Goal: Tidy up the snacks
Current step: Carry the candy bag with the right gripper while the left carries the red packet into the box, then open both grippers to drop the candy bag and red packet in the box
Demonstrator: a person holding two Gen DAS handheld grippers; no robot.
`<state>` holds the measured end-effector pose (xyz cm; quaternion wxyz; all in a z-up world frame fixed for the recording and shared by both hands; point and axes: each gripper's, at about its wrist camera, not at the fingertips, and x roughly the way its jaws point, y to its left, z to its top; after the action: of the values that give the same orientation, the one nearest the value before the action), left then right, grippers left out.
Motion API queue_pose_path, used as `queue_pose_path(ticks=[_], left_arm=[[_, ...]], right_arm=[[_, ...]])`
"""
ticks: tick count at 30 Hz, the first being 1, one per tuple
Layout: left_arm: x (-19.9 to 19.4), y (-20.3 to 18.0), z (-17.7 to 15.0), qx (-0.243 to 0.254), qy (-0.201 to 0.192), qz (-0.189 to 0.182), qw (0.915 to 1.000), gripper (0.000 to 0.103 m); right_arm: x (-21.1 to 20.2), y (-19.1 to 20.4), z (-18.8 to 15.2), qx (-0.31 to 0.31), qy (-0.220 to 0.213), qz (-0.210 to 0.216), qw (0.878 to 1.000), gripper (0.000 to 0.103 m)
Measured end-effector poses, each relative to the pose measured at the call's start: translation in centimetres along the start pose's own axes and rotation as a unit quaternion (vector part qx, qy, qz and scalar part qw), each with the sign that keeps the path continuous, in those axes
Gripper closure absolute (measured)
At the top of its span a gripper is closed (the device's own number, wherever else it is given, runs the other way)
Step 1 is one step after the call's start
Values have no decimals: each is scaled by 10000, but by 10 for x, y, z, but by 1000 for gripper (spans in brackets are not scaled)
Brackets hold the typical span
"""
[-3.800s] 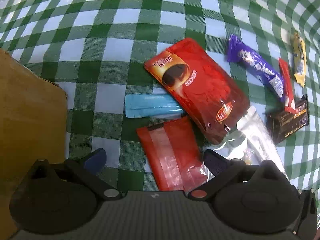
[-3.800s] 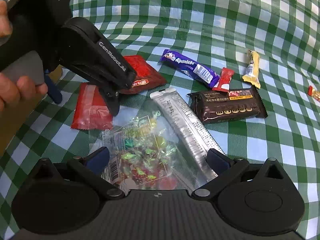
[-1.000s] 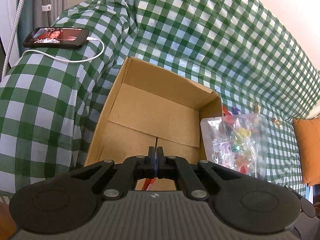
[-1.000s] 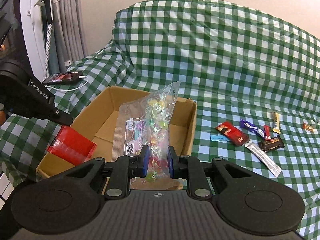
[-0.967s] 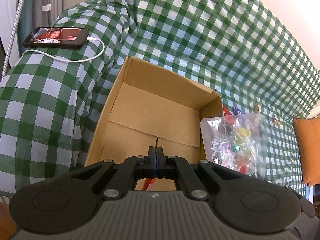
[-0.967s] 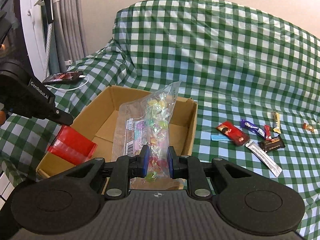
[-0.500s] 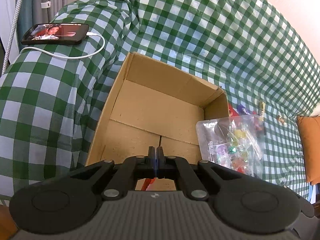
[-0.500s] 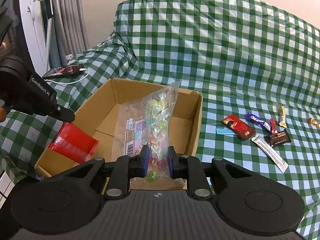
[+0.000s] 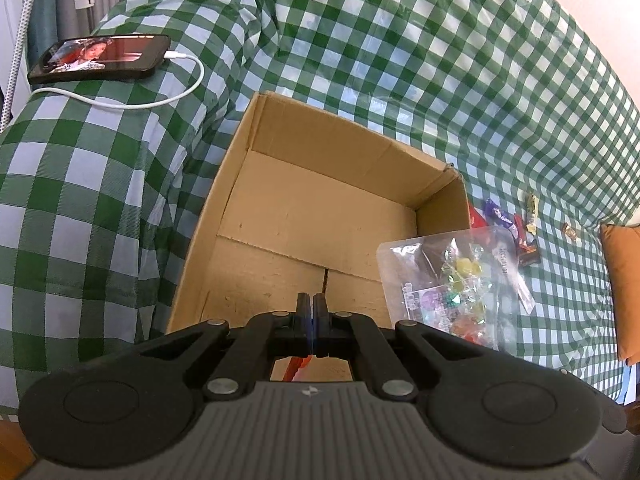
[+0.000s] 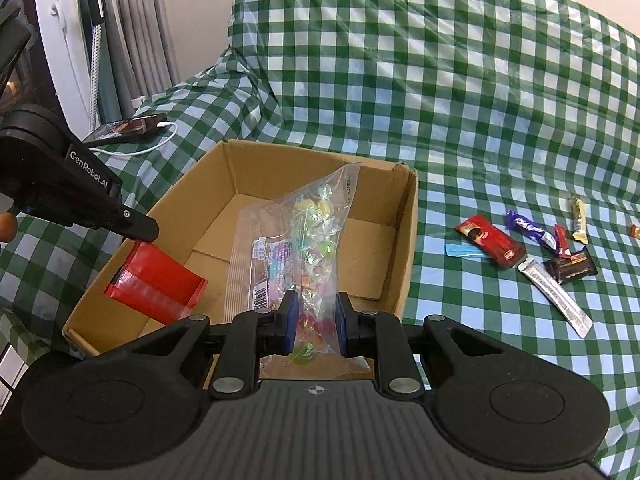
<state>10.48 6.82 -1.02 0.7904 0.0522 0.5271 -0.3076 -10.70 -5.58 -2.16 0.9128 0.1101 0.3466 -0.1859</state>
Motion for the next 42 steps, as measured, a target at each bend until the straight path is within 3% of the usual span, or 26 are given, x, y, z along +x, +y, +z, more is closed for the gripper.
queue_pose_path(ticks=[25, 26, 27, 28, 29, 30, 32, 35, 42], left_arm=[[31, -10, 6, 516, -31, 446, 9977, 102], [31, -11, 6, 580, -45, 444, 9973, 93], [30, -13, 6, 648, -73, 454, 9968, 63], [28, -14, 5, 698, -116, 528, 9961, 39], [25, -15, 4, 734, -190, 632, 9951, 0], [20, -15, 1, 764, -376, 745, 9936, 0], [13, -15, -7, 878, -525, 891, 9908, 0], [7, -10, -25, 862, -301, 968, 9911, 0], [-28, 7, -76, 628, -360, 1050, 9918, 0]], right_arm=[[44, 0, 4, 230, 228, 128, 9994, 79], [45, 0, 4, 267, 195, 113, 9994, 78], [46, -1, 5, 309, 145, 68, 9994, 70], [47, -1, 5, 332, 148, 29, 9993, 45], [47, -1, 6, 360, 182, -31, 9992, 33], [45, 0, 5, 364, 176, -108, 9991, 21], [38, 2, 4, 209, 148, -120, 9996, 21], [22, 2, -3, 75, 181, -109, 9997, 14], [-18, 14, -23, 313, 385, -104, 9987, 10]])
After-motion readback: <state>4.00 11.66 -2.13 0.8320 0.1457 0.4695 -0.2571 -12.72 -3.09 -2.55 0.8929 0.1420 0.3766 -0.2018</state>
